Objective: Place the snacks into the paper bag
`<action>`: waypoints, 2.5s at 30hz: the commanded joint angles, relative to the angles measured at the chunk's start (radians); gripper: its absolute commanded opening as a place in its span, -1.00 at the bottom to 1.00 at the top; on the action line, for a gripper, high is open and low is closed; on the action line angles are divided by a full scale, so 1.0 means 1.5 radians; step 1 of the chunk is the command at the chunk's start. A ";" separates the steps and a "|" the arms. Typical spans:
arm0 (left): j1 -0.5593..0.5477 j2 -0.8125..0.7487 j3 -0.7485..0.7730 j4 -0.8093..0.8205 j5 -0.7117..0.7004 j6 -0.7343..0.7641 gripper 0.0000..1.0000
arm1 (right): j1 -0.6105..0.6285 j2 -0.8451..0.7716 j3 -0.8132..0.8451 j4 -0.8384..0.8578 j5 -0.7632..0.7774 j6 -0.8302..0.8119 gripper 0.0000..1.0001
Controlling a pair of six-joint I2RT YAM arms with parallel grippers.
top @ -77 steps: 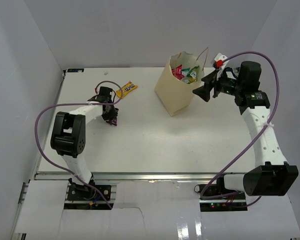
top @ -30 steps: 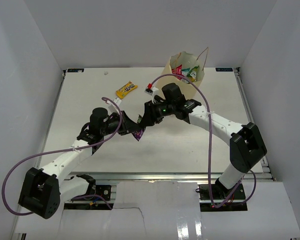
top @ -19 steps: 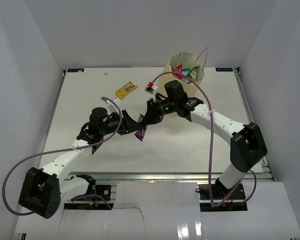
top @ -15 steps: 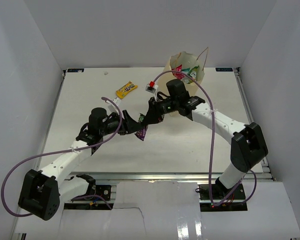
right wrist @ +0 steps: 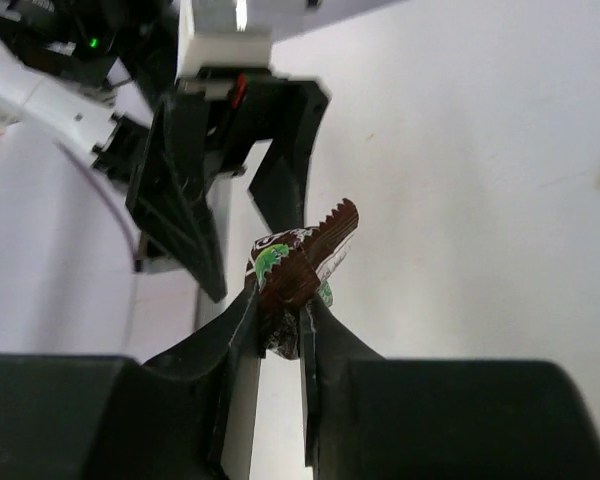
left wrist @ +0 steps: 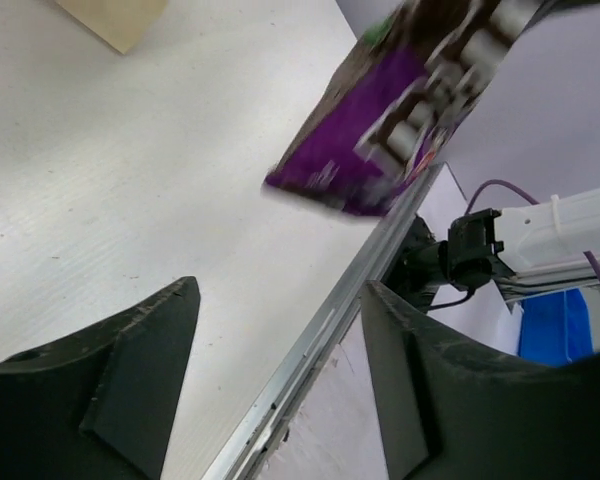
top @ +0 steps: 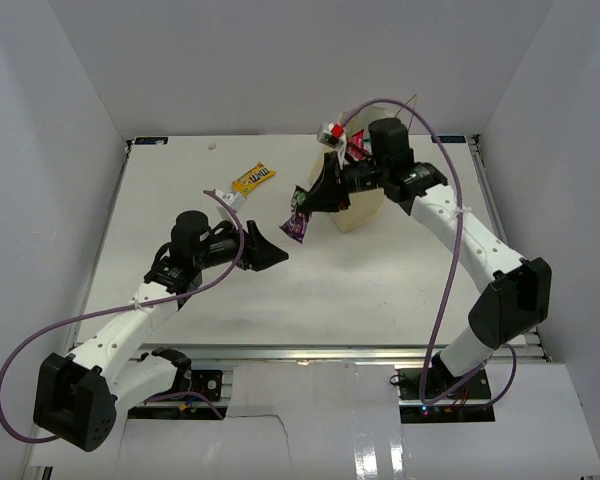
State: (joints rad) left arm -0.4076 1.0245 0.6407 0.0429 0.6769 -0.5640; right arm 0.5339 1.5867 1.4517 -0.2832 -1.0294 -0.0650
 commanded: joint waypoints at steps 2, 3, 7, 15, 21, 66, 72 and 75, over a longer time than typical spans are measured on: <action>0.013 -0.027 0.065 -0.088 -0.115 0.060 0.62 | -0.080 -0.058 0.181 -0.039 0.045 -0.101 -0.85; 0.015 -0.026 0.073 -0.095 -0.135 0.066 0.64 | -0.101 -0.058 0.209 -0.038 0.089 -0.102 -0.85; 0.021 0.003 0.116 -0.135 -0.248 0.067 0.73 | -0.205 -0.044 0.340 -0.005 0.203 -0.076 -0.85; 0.029 0.058 0.135 -0.126 -0.317 0.035 0.74 | -0.301 -0.013 0.303 0.085 0.411 -0.055 -0.85; 0.052 0.113 0.166 -0.126 -0.312 0.019 0.78 | -0.288 0.120 0.349 0.083 0.425 -0.119 -0.85; 0.138 0.866 0.764 -0.150 -0.395 0.459 0.29 | -0.316 -0.249 -0.111 -0.210 0.046 -0.358 0.92; 0.140 0.834 0.701 -0.140 -0.401 0.463 -0.56 | -0.316 -0.245 -0.125 -0.212 0.008 -0.338 0.90; 0.142 0.790 0.642 -0.117 -0.376 0.454 -0.86 | -0.313 -0.242 -0.127 -0.226 -0.031 -0.351 0.89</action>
State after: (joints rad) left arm -0.1993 2.2921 1.6817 -0.0891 0.0837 0.1188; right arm 0.0650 1.2324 1.2613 -0.6048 -0.9871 -0.5850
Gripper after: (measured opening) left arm 0.268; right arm 0.950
